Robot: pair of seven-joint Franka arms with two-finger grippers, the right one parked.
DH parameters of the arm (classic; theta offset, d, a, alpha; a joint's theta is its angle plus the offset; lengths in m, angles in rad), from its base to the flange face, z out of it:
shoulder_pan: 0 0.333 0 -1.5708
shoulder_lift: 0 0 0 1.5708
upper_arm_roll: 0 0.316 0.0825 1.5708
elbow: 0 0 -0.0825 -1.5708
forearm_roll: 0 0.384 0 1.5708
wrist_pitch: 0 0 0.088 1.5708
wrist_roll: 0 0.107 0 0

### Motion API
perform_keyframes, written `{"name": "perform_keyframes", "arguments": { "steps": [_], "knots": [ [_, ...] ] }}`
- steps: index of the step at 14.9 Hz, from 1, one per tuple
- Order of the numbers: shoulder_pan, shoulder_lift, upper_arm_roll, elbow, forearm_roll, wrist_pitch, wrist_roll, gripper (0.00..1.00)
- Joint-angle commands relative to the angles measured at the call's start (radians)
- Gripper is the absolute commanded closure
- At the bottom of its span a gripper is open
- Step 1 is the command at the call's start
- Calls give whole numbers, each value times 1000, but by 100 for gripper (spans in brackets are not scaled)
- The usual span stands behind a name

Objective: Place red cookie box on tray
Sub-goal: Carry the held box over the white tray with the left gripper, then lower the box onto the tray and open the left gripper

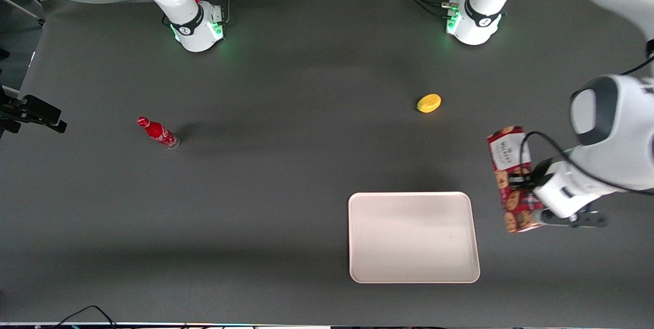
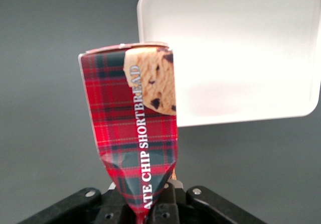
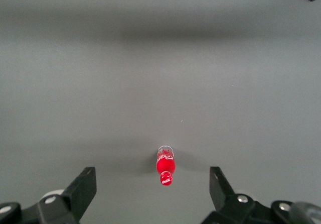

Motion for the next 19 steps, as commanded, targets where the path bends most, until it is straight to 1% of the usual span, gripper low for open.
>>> {"name": "perform_keyframes", "arguments": {
  "steps": [1, 3, 5, 8, 11, 15, 16, 18, 19],
  "knots": [
    [-59, 186, 5, 160, 31, 51, -64, 100],
    [-66, 252, 8, 178, 34, 117, -72, 100],
    [-86, 301, 19, 182, 82, 197, -69, 100],
    [-91, 366, 23, 179, 90, 309, -66, 100],
    [-93, 403, 28, 179, 90, 349, -64, 100],
    [-99, 427, 32, 178, 90, 361, -73, 100],
    [-100, 430, 32, 175, 90, 376, -73, 89],
    [-99, 427, 31, 164, 88, 389, -75, 50],
    [-99, 418, 32, 152, 88, 390, -72, 12]
  ]
}}
